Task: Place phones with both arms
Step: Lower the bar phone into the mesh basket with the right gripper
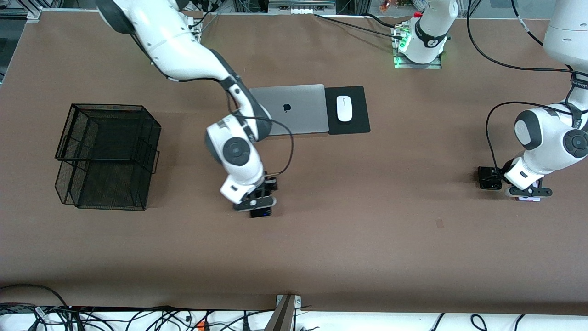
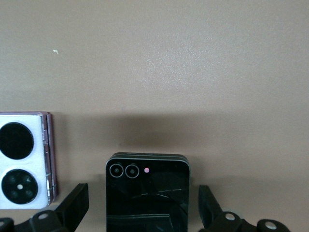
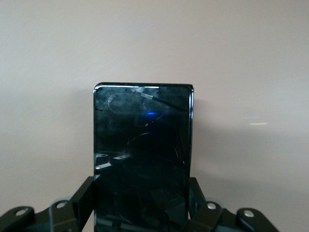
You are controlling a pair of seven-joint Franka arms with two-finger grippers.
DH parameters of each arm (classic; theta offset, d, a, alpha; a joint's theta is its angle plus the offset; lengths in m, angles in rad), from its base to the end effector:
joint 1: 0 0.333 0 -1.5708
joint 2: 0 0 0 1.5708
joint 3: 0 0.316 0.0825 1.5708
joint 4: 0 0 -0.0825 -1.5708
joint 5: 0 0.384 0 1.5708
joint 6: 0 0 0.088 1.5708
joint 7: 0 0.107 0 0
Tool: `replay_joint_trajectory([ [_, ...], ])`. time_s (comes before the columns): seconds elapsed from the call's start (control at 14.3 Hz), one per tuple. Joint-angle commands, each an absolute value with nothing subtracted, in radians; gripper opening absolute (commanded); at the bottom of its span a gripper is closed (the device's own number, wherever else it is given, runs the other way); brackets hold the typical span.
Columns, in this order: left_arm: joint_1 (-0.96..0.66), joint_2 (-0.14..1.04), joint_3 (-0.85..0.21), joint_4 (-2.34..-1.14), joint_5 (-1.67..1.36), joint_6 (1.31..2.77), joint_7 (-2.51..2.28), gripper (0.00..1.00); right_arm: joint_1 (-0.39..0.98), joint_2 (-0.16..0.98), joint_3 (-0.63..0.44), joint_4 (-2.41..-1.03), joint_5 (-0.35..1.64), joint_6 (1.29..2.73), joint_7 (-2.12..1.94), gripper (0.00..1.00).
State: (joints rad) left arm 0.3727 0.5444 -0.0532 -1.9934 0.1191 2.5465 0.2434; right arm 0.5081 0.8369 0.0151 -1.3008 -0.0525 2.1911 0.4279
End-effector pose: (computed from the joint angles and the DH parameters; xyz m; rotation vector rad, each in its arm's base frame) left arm 0.5786 0.1905 0.1855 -3.1004 0.0223 0.0015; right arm 0.6535 0.3716 0.2447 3.1301 0.1871 0.0979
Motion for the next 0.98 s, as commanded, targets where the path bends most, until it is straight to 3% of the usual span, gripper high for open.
replay_joint_trajectory([
  [0.0, 0.377, 0.552, -0.061, -2.010, 0.103, 2.583, 0.235, 1.00, 0.402, 0.686, 0.012, -1.330, -0.057, 1.983, 0.413, 0.01],
  [0.28, 0.377, 0.561, -0.061, -2.008, 0.103, 2.591, 0.232, 1.00, 0.380, 0.548, -0.188, -1.400, -0.055, 1.853, 0.206, 0.01],
  [0.7, 0.376, 0.572, -0.061, -2.003, 0.103, 2.589, 0.232, 1.00, 0.382, 0.312, -0.402, -1.709, -0.064, 1.835, -0.020, 0.01],
  [0.91, 0.376, 0.578, -0.061, -2.002, 0.103, 2.589, 0.232, 1.00, 0.382, 0.206, -0.443, -1.860, -0.069, 1.859, -0.023, 0.01],
])
